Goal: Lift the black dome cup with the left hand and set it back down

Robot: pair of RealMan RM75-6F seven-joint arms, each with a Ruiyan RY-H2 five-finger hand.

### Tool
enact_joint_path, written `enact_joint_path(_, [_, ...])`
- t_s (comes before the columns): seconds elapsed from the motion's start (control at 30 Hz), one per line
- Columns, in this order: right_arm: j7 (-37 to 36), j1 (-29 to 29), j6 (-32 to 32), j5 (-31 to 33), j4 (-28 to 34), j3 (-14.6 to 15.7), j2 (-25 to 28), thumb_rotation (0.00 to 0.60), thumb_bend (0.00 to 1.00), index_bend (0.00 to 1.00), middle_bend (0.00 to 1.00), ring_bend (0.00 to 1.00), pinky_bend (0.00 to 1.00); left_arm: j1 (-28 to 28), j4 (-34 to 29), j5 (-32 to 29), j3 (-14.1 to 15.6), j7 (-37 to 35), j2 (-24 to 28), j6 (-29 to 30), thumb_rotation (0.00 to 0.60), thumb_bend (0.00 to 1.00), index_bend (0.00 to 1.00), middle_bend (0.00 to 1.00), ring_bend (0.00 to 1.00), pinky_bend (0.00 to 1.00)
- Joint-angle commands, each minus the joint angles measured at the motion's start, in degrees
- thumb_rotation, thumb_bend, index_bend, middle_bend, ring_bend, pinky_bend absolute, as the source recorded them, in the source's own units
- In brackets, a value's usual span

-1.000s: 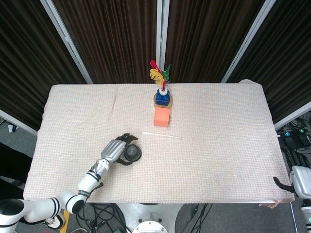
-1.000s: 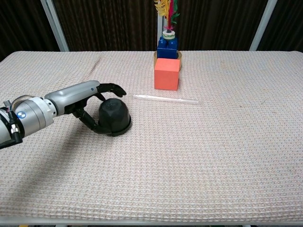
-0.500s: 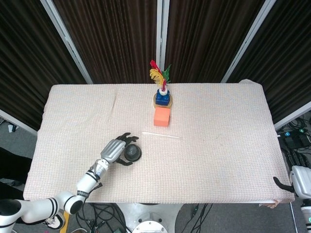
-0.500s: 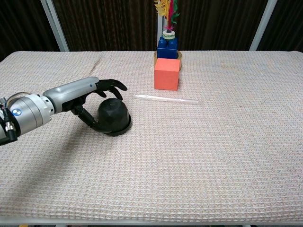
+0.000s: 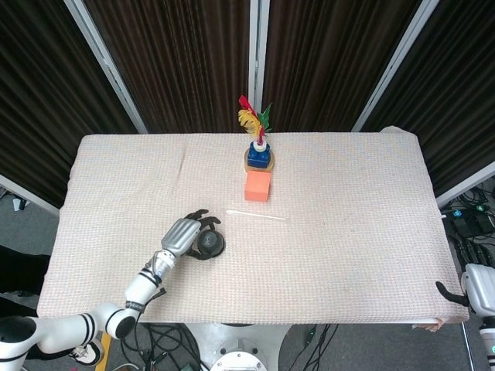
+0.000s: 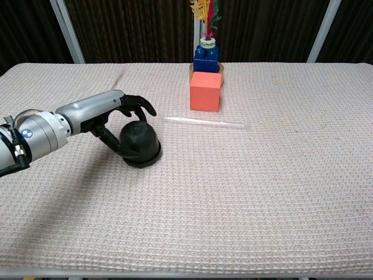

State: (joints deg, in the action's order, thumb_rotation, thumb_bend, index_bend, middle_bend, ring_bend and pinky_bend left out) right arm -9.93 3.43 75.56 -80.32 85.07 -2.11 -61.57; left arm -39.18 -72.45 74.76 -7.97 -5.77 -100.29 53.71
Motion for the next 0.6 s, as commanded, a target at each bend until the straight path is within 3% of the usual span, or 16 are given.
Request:
enact_joint_path(0.03, [0.0, 0.0, 0.0, 0.0, 0.0, 0.0, 0.0, 0.6, 0.16, 0.0, 0.0, 0.0, 0.0, 0.0, -0.6, 0.2, -0.2, 0.2, 0.3, 0.3, 0.6, 0.17, 0.27, 0.4, 0.13, 0.2])
enact_joint_path(0.37, [0.0, -0.1, 0.3, 0.0, 0.2, -0.1, 0.2, 0.6, 0.16, 0.0, 0.0, 0.0, 0.0, -0.2, -6.6, 0.1, -1.7, 2.4, 4.2, 1.4, 0.6, 0.18, 0.28, 0.42, 0.16, 0.2])
enact_joint_path(0.6, [-0.3, -0.1, 0.2, -0.1, 0.0, -0.1, 0.1, 0.6, 0.16, 0.0, 0.0, 0.0, 0.0, 0.2, -9.9, -3.8, -4.3, 5.5, 9.3, 2.2, 0.6, 0.2, 0.31, 0.46, 0.18, 0.2])
